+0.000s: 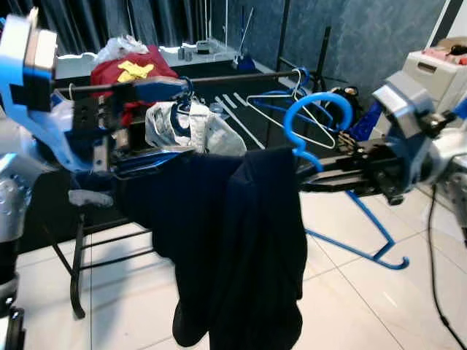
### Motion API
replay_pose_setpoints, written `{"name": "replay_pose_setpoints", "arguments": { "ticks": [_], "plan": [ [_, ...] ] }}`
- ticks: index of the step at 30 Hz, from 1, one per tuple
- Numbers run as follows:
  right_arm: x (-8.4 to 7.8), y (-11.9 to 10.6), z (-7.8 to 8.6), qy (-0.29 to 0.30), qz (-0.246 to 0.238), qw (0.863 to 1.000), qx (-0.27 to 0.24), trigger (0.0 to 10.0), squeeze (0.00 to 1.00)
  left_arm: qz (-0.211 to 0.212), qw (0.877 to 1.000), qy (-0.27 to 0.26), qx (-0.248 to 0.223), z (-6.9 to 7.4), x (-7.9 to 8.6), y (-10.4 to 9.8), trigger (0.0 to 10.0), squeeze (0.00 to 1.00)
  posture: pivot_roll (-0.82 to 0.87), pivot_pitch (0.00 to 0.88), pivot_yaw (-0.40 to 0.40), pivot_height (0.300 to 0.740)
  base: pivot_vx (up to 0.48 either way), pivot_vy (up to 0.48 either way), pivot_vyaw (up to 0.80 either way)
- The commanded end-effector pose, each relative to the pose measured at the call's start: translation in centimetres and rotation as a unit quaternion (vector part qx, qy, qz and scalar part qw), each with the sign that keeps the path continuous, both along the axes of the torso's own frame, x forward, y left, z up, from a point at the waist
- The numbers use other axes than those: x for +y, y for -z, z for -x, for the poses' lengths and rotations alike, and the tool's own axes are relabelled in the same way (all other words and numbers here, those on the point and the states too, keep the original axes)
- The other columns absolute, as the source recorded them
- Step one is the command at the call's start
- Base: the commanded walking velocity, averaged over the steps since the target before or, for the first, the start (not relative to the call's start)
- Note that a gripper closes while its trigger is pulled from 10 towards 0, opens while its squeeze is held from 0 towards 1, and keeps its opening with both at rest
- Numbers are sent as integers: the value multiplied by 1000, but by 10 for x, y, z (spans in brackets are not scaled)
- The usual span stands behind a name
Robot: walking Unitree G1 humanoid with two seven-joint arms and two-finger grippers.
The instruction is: Hang hanger
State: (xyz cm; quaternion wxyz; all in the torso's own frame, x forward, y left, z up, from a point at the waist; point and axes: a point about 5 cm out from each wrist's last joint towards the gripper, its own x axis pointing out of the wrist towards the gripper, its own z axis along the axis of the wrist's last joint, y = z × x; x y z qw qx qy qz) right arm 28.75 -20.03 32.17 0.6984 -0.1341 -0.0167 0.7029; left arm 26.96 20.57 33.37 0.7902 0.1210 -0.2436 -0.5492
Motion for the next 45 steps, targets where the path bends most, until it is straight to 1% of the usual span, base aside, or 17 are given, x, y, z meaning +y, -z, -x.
{"name": "replay_pose_setpoints", "arguments": {
  "ticks": [1, 4, 8, 11, 13, 18, 25, 28, 29, 32, 33, 34, 35, 37, 38, 42, 45],
  "plan": [
    [-6, -18, 5, 4, -17, 999, -38, 0, 0, 7, 999, -34, 36, -2, 11, 18, 10000, 0, -204, 0, 7, 740, 0, 0, 0],
    [-6, -18, 5, 4, -17, 999, -38, 0, 0, 7, 999, -34, 36, -2, 11, 18, 10000, 0, -204, 0, 7, 740, 0, 0, 0],
    [-7, -25, 9, -5, -23, 999, -45, 0, 0, 40, 995, -64, 70, -6, 13, 43, 10000, 0, -205, 0, 1, 740, 0, 0, 0],
    [-7, -25, 9, -5, -23, 999, -45, 0, 0, 40, 995, -64, 70, -6, 13, 43, 10000, 0, -205, 0, 1, 740, 0, 0, 0],
    [-5, -27, 10, -17, -29, 999, -42, 0, 0, 54, 991, -92, 82, -11, 14, 56, 10000, 0, -204, 0, 0, 740, 0, 0, 0],
    [-5, -30, 12, -25, -37, 998, -41, 0, 0, 60, 987, -121, 87, -18, 15, 64, 10000, 0, -208, 0, 1, 740, 0, 0, 0],
    [-5, -32, 12, -25, -40, 998, -43, 0, 0, 58, 988, -105, 94, -16, 9, 68, 10000, 0, -209, 0, 1, 740, 0, 0, 0],
    [-5, -33, 12, -25, -42, 998, -44, 0, 0, 50, 990, -89, 102, -14, 5, 71, 10000, 0, -211, 0, 4, 740, 0, 0, 0],
    [-5, -34, 12, -24, -42, 998, -45, 0, 0, 46, 990, -64, 113, -10, -1, 75, 10000, 0, -211, 0, 4, 740, 0, 0, 0],
    [-5, -34, 12, -24, -42, 998, -45, 0, 0, 46, 990, -64, 113, -10, -1, 75, 10000, 0, -211, 0, 4, 740, 0, 0, 0],
    [-5, -33, 11, -22, -42, 998, -46, 0, 0, 64, 989, -18, 129, -3, -9, 76, 0, 0, -208, 0, 4, 740, 0, 0, 0],
    [-5, -33, 11, -22, -42, 998, -46, 0, 0, 64, 989, -18, 129, -3, -9, 76, 0, 0, -208, 0, 4, 740, 0, 0, 0],
    [-5, -33, 10, -20, -42, 998, -47, 0, 0, 82, 986, 28, 144, 4, -16, 76, 0, 0, -206, 0, 5, 740, 0, 0, 0],
    [-5, -33, 10, -20, -42, 998, -47, 0, 0, 82, 986, 28, 144, 4, -16, 76, 0, 0, -206, 0, 5, 740, 0, 0, 0],
    [-4, -33, 10, -18, -43, 998, -49, 0, 0, 94, 982, 55, 151, 8, -21, 77, 0, 0, -207, 0, 6, 740, 0, 0, 0],
    [-4, -34, 9, -16, -43, 998, -52, 0, 0, 102, 981, 62, 154, 10, -22, 78, 0, 0, -206, 0, 5, 740, 0, 0, 0],
    [-7, -37, 8, -7, -45, 997, -60, 0, 0, 101, 983, 34, 147, 7, -14, 78, 0, 0, -204, 0, 7, 740, 0, 0, 0]
  ]
}}
